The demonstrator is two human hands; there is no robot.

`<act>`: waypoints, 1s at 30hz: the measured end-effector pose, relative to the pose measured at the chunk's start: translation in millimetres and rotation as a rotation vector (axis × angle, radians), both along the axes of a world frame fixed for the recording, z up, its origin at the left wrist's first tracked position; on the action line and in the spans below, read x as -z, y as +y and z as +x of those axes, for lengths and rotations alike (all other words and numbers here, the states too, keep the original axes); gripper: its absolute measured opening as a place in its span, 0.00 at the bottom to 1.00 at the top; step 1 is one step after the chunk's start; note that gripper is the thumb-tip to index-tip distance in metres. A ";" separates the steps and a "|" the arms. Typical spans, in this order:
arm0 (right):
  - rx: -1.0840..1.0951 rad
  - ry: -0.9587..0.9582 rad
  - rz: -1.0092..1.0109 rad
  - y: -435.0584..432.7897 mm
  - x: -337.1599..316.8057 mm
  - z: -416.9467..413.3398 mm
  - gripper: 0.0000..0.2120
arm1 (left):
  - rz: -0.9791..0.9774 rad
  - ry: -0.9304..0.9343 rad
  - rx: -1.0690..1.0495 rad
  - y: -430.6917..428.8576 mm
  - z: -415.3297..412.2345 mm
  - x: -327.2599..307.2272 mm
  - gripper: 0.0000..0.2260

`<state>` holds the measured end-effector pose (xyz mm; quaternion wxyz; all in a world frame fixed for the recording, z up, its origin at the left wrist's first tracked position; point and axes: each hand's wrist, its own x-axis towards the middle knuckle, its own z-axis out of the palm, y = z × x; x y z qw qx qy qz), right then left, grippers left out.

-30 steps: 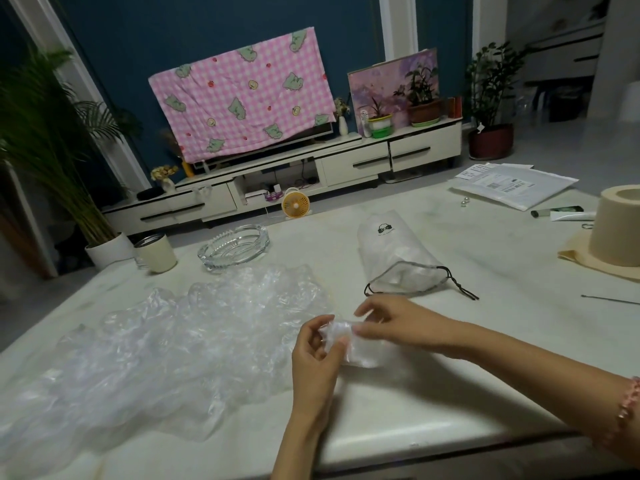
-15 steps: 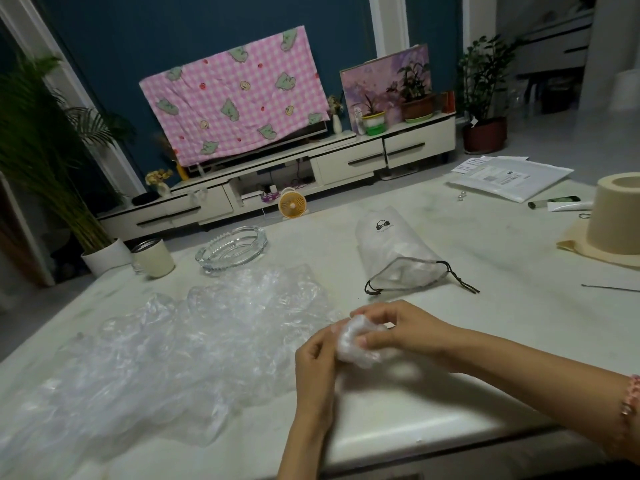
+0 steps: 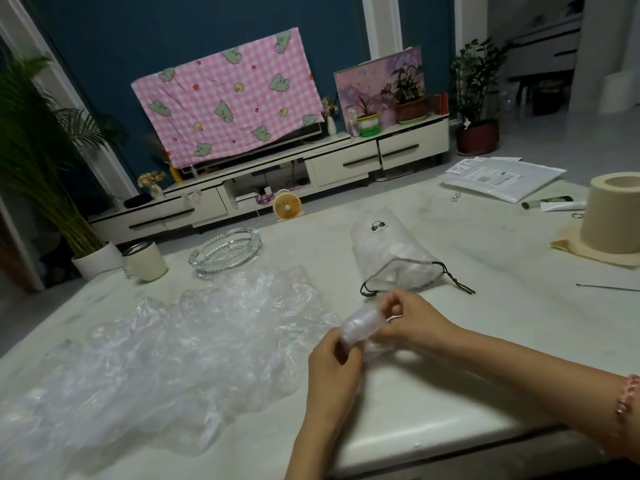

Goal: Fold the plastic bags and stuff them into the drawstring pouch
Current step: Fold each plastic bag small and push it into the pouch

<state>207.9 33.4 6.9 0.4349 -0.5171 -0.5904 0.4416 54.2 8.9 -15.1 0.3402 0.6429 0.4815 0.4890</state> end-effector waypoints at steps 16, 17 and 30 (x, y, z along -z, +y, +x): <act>0.307 -0.497 0.381 40.8 -12.5 65.1 0.09 | 0.447 0.488 -0.187 82.7 58.4 6.6 0.15; 0.330 -0.608 0.498 41.6 -7.4 61.5 0.08 | 0.359 0.565 -0.164 85.1 59.1 9.4 0.17; 0.356 -0.838 0.790 77.5 6.0 29.6 0.13 | 0.134 0.426 -0.218 98.5 62.1 -1.3 0.08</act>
